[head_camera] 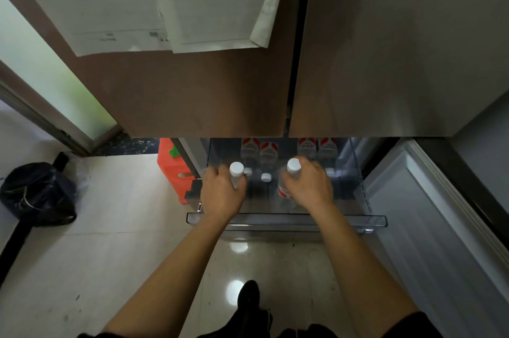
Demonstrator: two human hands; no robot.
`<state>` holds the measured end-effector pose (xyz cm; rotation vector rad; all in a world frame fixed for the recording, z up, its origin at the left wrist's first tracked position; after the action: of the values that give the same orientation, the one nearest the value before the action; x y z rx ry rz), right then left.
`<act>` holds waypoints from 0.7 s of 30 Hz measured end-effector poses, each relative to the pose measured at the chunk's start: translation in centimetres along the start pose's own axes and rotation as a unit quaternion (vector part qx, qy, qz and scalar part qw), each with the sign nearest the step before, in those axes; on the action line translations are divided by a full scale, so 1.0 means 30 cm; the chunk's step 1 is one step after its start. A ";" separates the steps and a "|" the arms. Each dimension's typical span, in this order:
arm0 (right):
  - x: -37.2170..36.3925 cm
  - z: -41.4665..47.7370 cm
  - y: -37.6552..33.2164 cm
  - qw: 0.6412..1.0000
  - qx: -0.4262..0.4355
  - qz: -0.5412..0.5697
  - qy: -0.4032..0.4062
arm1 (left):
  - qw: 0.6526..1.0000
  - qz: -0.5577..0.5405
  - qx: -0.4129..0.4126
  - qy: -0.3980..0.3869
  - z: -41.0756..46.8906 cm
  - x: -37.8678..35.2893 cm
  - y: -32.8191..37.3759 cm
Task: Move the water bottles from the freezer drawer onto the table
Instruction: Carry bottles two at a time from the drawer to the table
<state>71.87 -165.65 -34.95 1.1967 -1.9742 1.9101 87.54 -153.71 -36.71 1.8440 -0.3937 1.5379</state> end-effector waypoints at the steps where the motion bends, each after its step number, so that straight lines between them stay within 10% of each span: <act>1: -0.012 0.003 0.010 1.000 -0.011 0.008 0.002 | 1.000 -0.007 0.006 0.009 -0.013 -0.018 -0.001; 21: -0.116 -0.043 0.079 0.988 -0.053 0.138 0.047 | 0.984 -0.156 0.086 0.023 -0.056 -0.067 -0.033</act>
<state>72.21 -163.30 -38.66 0.8265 -2.2561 1.9103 86.43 -152.27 -38.82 1.8903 0.0531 1.4280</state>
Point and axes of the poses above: each hand's wrist, its own z-axis towards the middle knuckle, its own x-axis out of the back of the hand, y = z × x, the point moved 1 cm from there along z, towards the middle knuckle, and after that the axes turned 14 degrees about z, right-handed, at the moved point
